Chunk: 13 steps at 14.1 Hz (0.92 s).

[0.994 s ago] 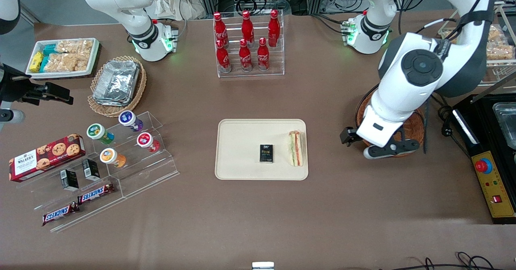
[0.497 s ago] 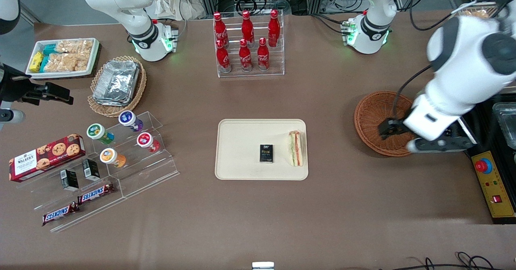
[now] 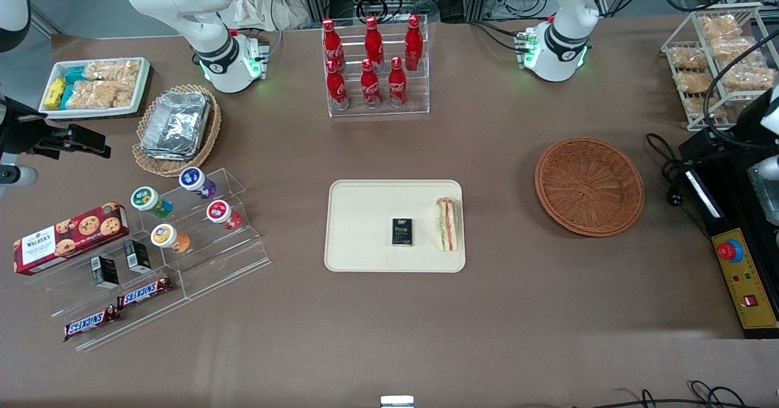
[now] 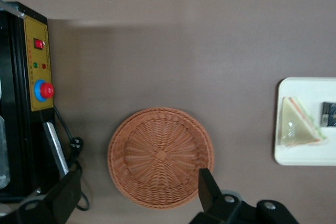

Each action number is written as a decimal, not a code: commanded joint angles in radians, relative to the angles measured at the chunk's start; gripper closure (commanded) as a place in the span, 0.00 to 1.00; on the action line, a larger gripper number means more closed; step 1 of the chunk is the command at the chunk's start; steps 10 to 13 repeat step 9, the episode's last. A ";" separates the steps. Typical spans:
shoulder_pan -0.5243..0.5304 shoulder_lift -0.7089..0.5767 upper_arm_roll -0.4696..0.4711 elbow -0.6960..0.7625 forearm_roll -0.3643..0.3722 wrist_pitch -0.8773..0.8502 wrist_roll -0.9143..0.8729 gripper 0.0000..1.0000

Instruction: Place sandwich from basket to tray

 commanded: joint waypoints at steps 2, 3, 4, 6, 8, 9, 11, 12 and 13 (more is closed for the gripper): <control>-0.017 0.014 0.015 0.009 -0.003 -0.020 -0.027 0.01; -0.018 0.014 0.015 0.007 0.006 -0.032 -0.072 0.01; -0.020 0.010 0.013 0.006 0.017 -0.036 -0.101 0.01; -0.017 0.012 0.013 0.007 0.017 -0.044 -0.101 0.01; -0.012 0.014 0.013 0.007 0.017 -0.052 -0.091 0.01; -0.009 0.014 0.015 0.007 0.014 -0.052 -0.089 0.01; -0.009 0.014 0.015 0.007 0.014 -0.052 -0.089 0.01; -0.009 0.014 0.015 0.007 0.014 -0.052 -0.089 0.01; -0.009 0.014 0.015 0.007 0.014 -0.052 -0.089 0.01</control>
